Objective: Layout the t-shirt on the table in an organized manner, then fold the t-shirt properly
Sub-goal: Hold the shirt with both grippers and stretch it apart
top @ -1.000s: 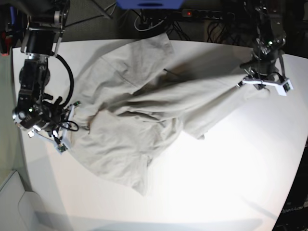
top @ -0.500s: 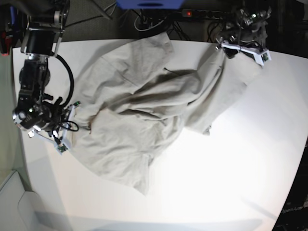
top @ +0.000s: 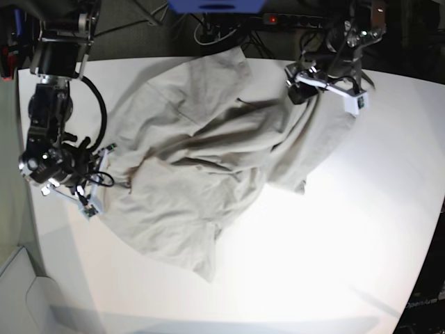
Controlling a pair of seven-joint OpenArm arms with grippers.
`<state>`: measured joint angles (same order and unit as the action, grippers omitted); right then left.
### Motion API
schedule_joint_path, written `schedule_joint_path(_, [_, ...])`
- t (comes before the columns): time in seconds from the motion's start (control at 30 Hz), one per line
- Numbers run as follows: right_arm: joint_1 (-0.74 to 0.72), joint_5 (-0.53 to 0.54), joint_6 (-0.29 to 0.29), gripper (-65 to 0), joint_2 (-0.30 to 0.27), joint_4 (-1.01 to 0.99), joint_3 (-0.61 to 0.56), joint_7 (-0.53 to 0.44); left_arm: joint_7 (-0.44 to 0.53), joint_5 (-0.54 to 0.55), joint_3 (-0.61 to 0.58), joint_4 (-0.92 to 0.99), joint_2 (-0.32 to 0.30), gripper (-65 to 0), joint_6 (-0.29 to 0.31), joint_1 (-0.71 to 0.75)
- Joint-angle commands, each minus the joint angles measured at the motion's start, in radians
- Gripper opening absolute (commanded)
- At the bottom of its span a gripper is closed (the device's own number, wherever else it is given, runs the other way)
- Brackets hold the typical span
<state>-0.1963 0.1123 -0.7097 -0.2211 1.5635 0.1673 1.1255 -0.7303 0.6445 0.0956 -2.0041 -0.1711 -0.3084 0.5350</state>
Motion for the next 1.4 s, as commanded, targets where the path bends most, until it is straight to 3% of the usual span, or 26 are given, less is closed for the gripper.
schedule_joint_path(0.0, [-0.024,0.01,0.012,-65.0,-0.011,0.016,0.004,-0.012,0.022,0.033,0.006,-0.017,-0.006,-22.0,0.005,-0.031])
schedule_joint_path(0.17, [-0.024,0.008,0.012,-65.0,-0.011,0.016,0.004,-0.012,0.022,0.139,0.016,-0.011,-0.012,-22.0,-0.001,-0.184])
schedule_joint_path(0.27, [-0.024,0.008,0.012,-65.0,-0.011,0.016,0.004,-0.014,0.022,0.134,0.017,0.012,-0.002,-22.0,-0.002,-0.299])
schedule_joint_path(0.5, [-0.03,0.008,0.012,-65.0,-0.011,0.016,0.004,-0.014,0.022,0.134,0.017,0.386,0.023,-22.0,-0.004,-0.588])
schedule_joint_path(1.03, [-0.032,0.008,0.012,-65.0,-0.011,0.016,0.004,-0.014,0.03,0.128,0.008,0.799,0.069,-23.0,-0.004,-0.772])
schedule_joint_path(1.1, [-0.032,0.008,0.012,-65.0,-0.011,0.016,0.004,-0.014,0.03,0.128,0.011,0.8,0.069,-34.0,-0.004,-0.772])
schedule_joint_path(1.2, [-0.032,0.008,0.012,-65.0,-0.013,0.016,0.004,-0.014,0.033,0.128,0.019,0.808,0.071,-65.0,-0.004,-0.774])
schedule_joint_path(1.3, [-0.032,0.008,0.012,-65.0,-0.013,0.016,0.004,-0.014,0.031,0.128,0.065,0.805,0.069,-62.3,-0.004,-0.772])
schedule_joint_path(1.37, [-0.032,0.008,0.012,-65.0,-0.013,0.016,0.004,-0.014,0.031,0.136,0.102,0.79,0.072,-65.0,-0.004,-0.764])
